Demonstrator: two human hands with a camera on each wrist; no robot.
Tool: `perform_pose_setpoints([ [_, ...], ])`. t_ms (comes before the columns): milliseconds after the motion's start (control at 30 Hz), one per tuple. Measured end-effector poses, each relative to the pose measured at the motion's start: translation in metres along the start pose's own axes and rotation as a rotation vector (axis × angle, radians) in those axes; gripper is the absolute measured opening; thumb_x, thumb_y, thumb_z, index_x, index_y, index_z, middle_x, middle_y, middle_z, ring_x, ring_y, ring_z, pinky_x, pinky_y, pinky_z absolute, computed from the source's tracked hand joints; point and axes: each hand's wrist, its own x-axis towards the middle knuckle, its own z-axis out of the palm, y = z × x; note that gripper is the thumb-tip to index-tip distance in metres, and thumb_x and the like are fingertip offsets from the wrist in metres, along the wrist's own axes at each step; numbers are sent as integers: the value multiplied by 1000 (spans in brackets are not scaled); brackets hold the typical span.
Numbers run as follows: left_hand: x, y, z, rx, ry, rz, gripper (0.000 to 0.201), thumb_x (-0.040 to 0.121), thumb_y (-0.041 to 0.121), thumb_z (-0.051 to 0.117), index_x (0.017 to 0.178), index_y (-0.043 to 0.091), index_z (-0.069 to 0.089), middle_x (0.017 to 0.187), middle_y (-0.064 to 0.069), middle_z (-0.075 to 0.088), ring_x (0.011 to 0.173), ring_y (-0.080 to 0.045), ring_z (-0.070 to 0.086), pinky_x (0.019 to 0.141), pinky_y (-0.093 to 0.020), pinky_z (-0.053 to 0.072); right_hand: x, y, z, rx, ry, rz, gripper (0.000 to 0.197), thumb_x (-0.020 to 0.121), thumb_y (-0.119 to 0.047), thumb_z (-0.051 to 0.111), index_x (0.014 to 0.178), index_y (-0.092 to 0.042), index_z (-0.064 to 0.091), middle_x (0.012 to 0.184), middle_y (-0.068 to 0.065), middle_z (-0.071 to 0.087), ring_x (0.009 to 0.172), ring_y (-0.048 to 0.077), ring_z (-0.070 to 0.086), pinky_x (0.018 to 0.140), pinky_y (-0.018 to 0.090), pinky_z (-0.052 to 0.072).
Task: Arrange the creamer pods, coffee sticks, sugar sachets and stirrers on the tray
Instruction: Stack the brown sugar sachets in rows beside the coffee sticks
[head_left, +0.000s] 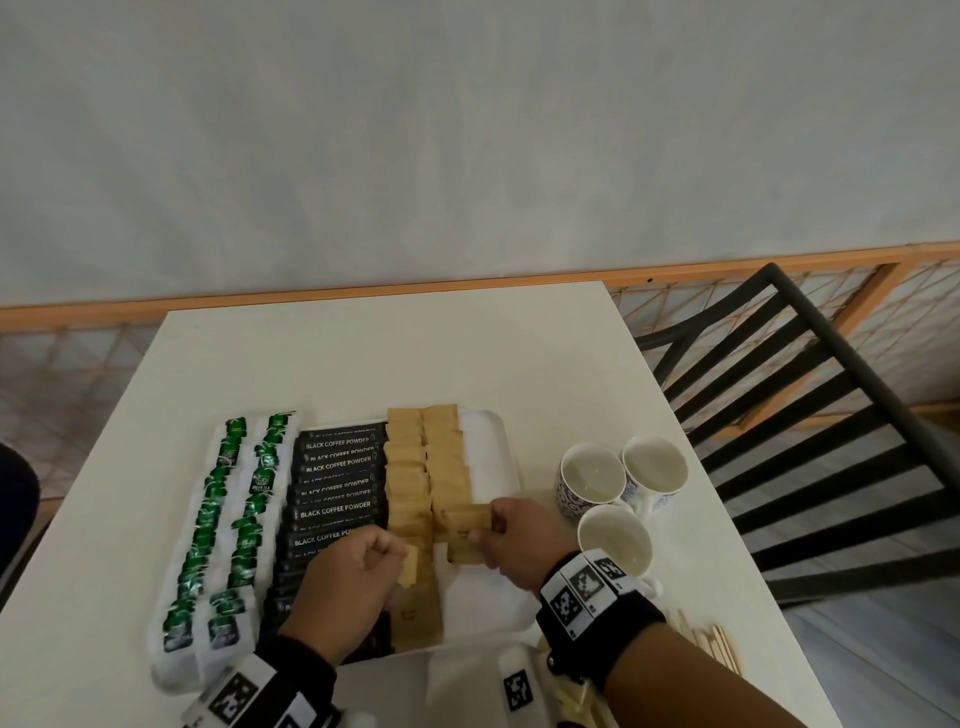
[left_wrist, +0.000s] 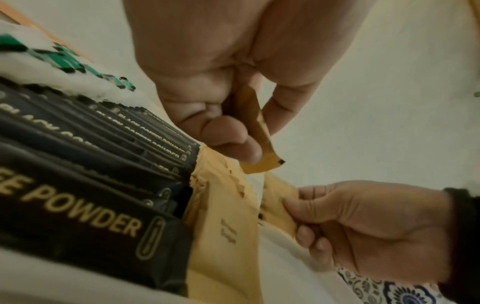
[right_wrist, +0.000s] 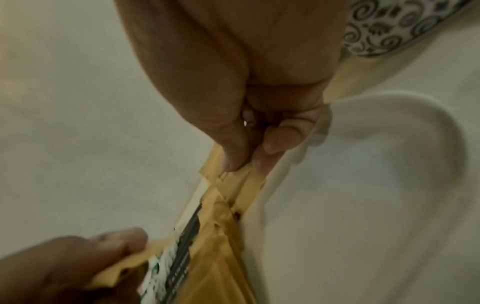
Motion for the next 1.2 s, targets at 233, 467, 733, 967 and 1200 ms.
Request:
perform_pose_setpoints([
  [233, 1, -1, -11, -6, 4, 27, 41, 88, 7, 59, 107, 40, 46, 83, -4, 70, 63, -16, 68, 59, -32, 54, 21, -6, 18, -109, 73, 45, 30, 84, -34, 67, 65, -21, 48, 84, 9, 71, 79, 24, 67, 74, 31, 56],
  [467, 3, 2, -11, -125, 10, 37, 56, 86, -7, 57, 122, 29, 36, 83, -6, 73, 64, -17, 70, 54, -21, 51, 23, -9, 21, -124, 148, 45, 27, 83, -32, 67, 85, -21, 43, 86, 1, 57, 87, 21, 59, 70, 26, 42],
  [733, 2, 2, -10, -106, -14, 76, 50, 89, -6, 53, 125, 24, 36, 81, -11, 72, 64, -19, 69, 53, -21, 52, 0, -19, 12, 116, 38, -160, 25, 92, -49, 54, 89, -24, 56, 80, -9, 61, 74, 11, 60, 71, 25, 51],
  [967, -5, -1, 4, 175, -193, 193, 52, 89, 7, 57, 120, 41, 33, 85, 0, 71, 65, -10, 68, 68, -28, 56, -17, -5, 16, -47, -171, -271, 32, 79, -33, 74, 61, -25, 49, 58, -8, 46, 55, 4, 41, 57, 20, 35],
  [1200, -4, -5, -2, 210, 9, 209, 43, 90, 10, 57, 124, 32, 41, 77, 3, 63, 70, -2, 60, 61, -13, 44, -10, 6, 15, -119, 6, -31, 32, 81, -38, 70, 61, -22, 50, 70, 1, 66, 76, 19, 64, 75, 28, 51],
])
